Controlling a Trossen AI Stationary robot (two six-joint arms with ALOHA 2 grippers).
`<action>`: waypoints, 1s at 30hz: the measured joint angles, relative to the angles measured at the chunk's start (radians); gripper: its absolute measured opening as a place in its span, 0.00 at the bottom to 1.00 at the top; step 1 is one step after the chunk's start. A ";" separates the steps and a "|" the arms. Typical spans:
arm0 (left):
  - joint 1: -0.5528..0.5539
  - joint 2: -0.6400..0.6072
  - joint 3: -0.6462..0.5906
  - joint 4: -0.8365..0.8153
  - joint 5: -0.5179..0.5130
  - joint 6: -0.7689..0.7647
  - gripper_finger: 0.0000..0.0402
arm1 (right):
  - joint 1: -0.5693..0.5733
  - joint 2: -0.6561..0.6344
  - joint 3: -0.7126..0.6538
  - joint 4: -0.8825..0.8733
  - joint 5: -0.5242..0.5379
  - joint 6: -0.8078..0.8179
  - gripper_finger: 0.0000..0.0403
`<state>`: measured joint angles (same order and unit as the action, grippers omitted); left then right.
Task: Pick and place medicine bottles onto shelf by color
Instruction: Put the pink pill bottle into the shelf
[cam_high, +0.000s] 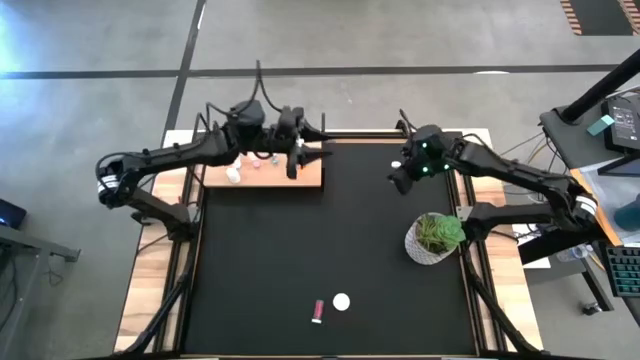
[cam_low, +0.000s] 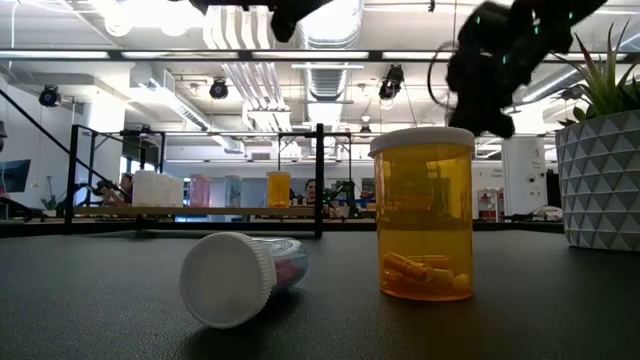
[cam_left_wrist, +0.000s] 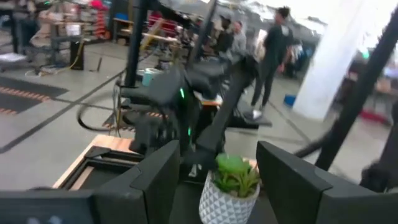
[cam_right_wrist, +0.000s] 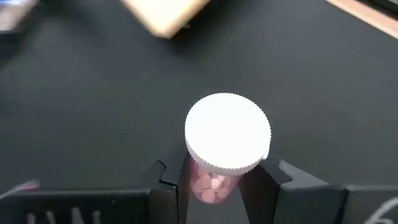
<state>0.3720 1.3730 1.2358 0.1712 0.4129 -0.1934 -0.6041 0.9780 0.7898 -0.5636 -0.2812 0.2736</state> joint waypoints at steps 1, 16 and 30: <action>-0.011 0.010 0.000 0.002 0.000 0.030 0.49 | 0.003 -0.008 0.025 -0.011 -0.049 -0.006 0.24; -0.145 0.082 0.017 0.006 0.003 0.168 0.45 | 0.181 0.029 0.291 -0.091 -0.531 -0.028 0.24; -0.159 0.082 0.020 0.009 0.002 0.438 0.41 | 0.269 0.232 0.567 -0.140 -0.530 0.019 0.24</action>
<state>0.2126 1.4548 1.2560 0.1799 0.4148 0.2442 -0.3355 1.2096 1.3568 -0.7036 -0.8116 0.2928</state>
